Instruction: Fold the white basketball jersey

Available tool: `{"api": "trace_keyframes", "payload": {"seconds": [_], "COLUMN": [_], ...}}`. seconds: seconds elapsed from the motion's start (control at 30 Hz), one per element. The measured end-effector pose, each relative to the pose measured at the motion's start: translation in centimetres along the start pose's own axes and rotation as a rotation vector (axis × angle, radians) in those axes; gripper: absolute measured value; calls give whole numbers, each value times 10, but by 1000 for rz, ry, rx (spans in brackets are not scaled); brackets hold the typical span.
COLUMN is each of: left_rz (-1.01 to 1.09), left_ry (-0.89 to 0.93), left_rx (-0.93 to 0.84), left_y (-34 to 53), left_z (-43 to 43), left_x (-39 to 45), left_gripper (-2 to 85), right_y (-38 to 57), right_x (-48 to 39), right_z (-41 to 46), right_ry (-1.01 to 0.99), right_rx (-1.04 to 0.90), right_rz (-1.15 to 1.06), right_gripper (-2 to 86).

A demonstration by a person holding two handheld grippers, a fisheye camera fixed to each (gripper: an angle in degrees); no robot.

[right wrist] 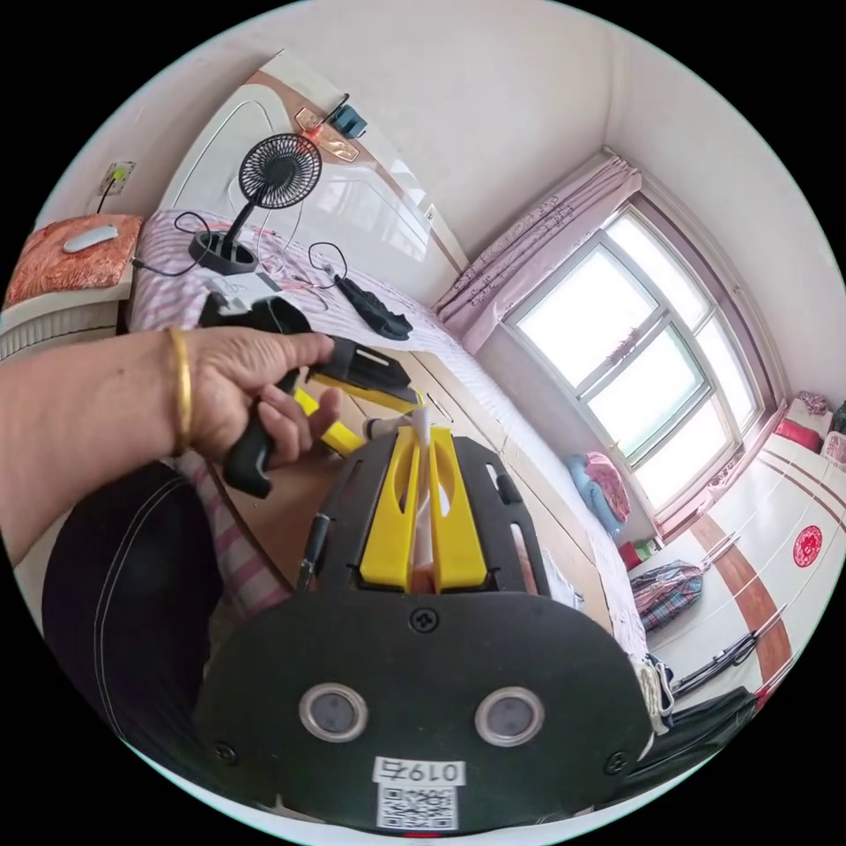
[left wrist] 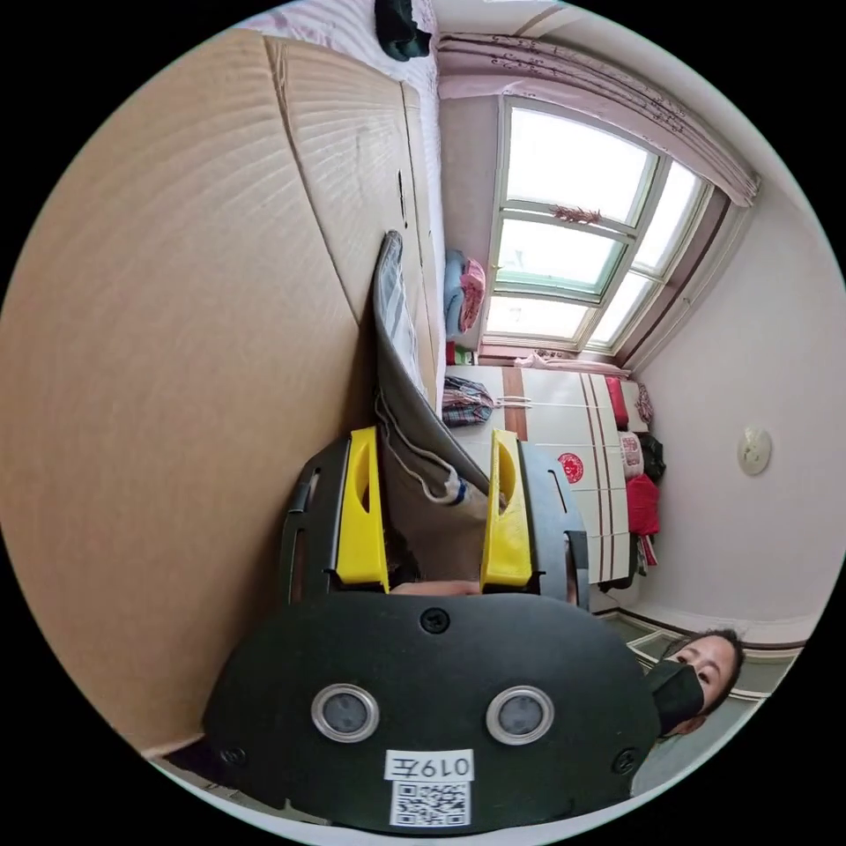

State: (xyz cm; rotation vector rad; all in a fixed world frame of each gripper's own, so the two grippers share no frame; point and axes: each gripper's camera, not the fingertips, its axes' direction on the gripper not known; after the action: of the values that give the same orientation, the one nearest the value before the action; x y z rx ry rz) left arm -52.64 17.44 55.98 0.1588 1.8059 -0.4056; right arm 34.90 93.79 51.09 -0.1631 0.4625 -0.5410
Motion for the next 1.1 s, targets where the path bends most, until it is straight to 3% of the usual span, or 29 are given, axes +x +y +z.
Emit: {"api": "trace_keyframes", "payload": {"seconds": [0.23, 0.5, 0.7, 0.93, 1.1], "left_rz": [30, 105, 178, 214, 258], "left_ry": [-58, -283, -456, -508, -557], "left_rx": [-104, -226, -265, -275, -284], "left_y": [-101, -205, -241, -254, -262], "left_z": [65, 145, 188, 225, 260], "left_x": [13, 41, 65, 98, 143], "left_gripper": [155, 124, 54, 49, 50], "right_y": [-46, -100, -138, -183, -208], "right_x": [14, 23, 33, 79, 129], "right_z": [-48, -107, -140, -186, -233], "right_ry": [7, -22, -105, -301, -301], "right_rx": [39, 65, 19, -48, -14], "right_rz": [27, 36, 60, 223, 322], "right_gripper": [-10, -10, -10, -10, -9]}}
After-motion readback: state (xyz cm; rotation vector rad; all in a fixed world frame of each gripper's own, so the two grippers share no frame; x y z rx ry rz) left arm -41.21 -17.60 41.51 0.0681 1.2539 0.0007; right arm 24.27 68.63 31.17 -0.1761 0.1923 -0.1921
